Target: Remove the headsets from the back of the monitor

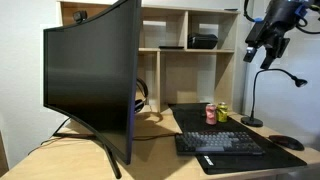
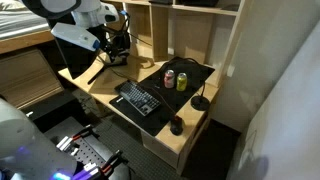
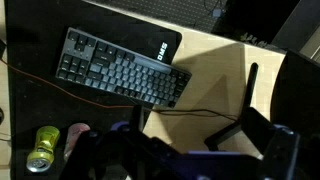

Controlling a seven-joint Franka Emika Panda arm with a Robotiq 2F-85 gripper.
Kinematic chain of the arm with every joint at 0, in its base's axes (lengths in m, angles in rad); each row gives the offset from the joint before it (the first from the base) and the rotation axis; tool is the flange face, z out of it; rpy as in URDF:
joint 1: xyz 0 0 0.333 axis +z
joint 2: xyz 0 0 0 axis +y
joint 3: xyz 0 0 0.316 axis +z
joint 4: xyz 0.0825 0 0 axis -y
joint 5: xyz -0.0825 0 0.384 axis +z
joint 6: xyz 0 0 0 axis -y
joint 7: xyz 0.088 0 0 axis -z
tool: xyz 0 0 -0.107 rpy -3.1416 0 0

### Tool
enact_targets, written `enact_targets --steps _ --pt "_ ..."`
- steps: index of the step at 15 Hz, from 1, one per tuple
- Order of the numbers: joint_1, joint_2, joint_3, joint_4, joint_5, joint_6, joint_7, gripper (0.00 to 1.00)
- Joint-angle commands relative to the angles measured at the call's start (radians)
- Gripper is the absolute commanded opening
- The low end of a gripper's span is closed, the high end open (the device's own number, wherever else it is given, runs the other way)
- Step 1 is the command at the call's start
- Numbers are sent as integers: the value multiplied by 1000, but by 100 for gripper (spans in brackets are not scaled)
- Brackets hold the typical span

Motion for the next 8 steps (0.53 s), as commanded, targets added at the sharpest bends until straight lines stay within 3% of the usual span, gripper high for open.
enact_targets --steps 1,3,8 --pt "-14 2 12 3 10 -5 -8 100" --pt "-23 7 18 13 -20 -46 -13 100" --pt "32 10 -45 20 -70 -65 -301 100"
